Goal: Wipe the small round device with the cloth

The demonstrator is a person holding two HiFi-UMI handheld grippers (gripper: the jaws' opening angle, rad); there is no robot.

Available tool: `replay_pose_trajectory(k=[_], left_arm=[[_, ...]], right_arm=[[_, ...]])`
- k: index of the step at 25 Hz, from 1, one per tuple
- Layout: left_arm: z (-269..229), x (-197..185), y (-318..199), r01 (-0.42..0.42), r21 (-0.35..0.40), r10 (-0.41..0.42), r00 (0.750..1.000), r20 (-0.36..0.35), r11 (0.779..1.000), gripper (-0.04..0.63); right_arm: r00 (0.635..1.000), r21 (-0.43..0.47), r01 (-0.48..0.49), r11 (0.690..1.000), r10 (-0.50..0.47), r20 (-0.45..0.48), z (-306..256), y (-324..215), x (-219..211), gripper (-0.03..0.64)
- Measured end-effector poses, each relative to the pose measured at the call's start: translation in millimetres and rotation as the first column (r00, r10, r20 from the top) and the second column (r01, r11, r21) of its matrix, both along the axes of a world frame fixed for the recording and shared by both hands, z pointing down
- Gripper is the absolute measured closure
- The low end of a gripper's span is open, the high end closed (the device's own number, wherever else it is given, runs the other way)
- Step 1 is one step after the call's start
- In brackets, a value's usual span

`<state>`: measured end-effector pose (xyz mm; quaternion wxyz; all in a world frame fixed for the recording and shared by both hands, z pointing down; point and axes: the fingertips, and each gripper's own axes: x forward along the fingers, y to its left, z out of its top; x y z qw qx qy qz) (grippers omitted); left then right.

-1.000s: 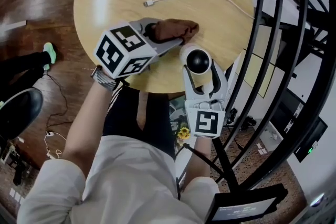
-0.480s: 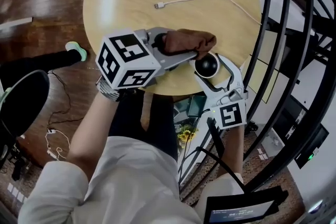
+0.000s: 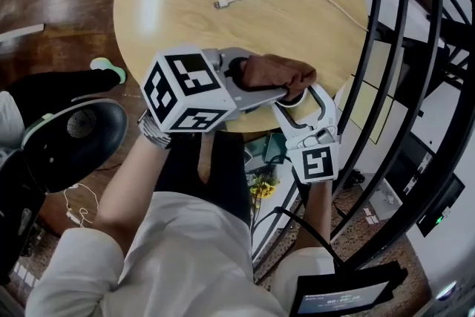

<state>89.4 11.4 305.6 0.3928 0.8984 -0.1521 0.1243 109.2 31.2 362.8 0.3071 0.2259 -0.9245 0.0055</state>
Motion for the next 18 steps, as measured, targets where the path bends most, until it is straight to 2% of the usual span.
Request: replay_pose_trajectory(k=[3, 6, 11, 15, 18], left_arm=[[16, 1, -3, -0.012, 0.035, 0.008, 0.993, 0.114, 0.999, 0.469], [24, -3, -8, 0.008, 0.040, -0.014, 0.988, 0.156, 0.999, 0.471], [40, -8, -14, -0.015, 0.019, 0.010, 0.975, 0.222, 1.000, 0.472], [61, -5, -11, -0.097, -0.004, 0.093, 0.938, 0.335, 0.995, 0.474], [66, -2, -10, -0.144, -0.026, 0.143, 0.919, 0.367, 0.989, 0.476]], right_arm=[[0.997, -0.022, -0.076, 0.997, 0.076, 0.030, 1, -2, 3, 0.302], [0.985, -0.052, -0.151, 0.987, 0.155, 0.071, -1, -2, 5, 0.308], [0.975, -0.060, -0.201, 0.978, 0.206, 0.086, -2, -2, 5, 0.310], [0.972, -0.067, -0.216, 0.974, 0.221, 0.080, -1, -1, 5, 0.310], [0.964, -0.084, -0.241, 0.967, 0.249, 0.095, -3, -1, 4, 0.310]])
